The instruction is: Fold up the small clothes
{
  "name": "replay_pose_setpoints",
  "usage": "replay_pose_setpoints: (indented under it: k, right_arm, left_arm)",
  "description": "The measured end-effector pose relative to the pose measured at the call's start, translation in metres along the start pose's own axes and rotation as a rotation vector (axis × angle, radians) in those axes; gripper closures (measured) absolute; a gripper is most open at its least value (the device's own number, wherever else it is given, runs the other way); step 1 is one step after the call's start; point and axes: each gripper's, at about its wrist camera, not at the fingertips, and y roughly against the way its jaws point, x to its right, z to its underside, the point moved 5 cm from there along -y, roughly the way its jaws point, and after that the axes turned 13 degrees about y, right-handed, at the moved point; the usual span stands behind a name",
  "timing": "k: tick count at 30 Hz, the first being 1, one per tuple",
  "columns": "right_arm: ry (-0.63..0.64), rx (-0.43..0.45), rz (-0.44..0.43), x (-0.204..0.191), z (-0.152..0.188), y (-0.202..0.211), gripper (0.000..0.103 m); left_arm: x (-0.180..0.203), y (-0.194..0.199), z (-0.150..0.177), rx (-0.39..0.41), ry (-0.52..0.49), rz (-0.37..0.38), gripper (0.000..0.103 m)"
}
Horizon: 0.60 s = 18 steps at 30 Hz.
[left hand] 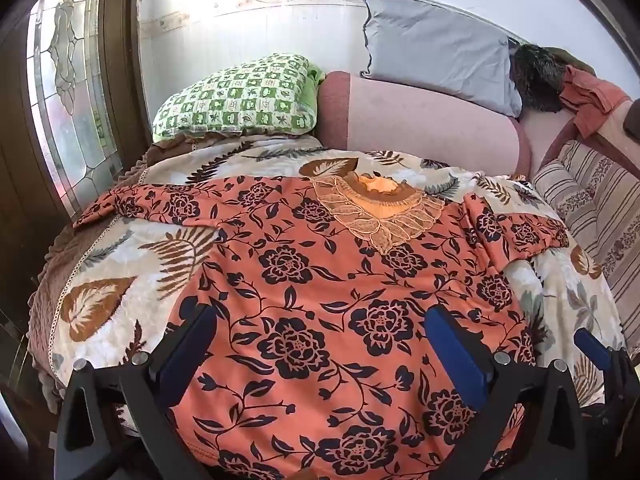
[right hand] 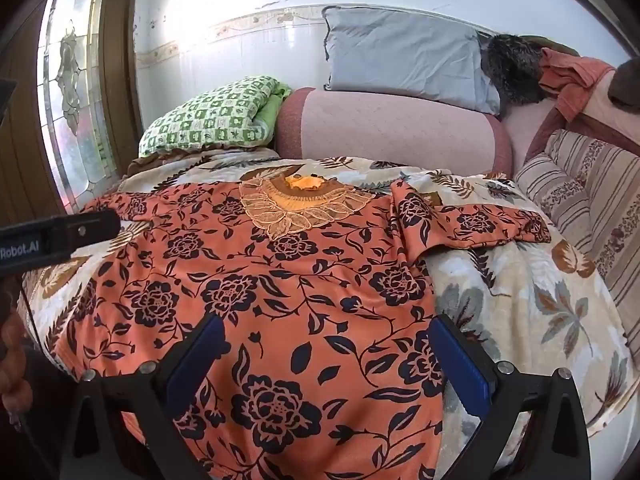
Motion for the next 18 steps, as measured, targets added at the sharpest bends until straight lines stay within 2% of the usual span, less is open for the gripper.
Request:
replay_pose_setpoints:
  k: [2,7,10,18]
  right_arm:
    - [0.017,0.011,0.004,0.000,0.000,0.003,0.000]
    - [0.001,0.040,0.019,0.009,-0.011,0.008,0.000]
    - [-0.014,0.079,0.029,0.013,-0.011,0.016,0.000]
    - [-0.033,0.104,0.052,0.024,-0.019,0.027,0.000]
  left_arm:
    - [-0.002,0.006,-0.007,0.005,0.015,0.016,0.000]
    - [0.011,0.022,0.001,0.070,-0.034,-0.015,0.000]
    - [0.014,0.019,0.005,0.054,-0.040,-0.019,0.000]
    - [0.021,0.027,0.007,0.044,-0.034,-0.010,0.000]
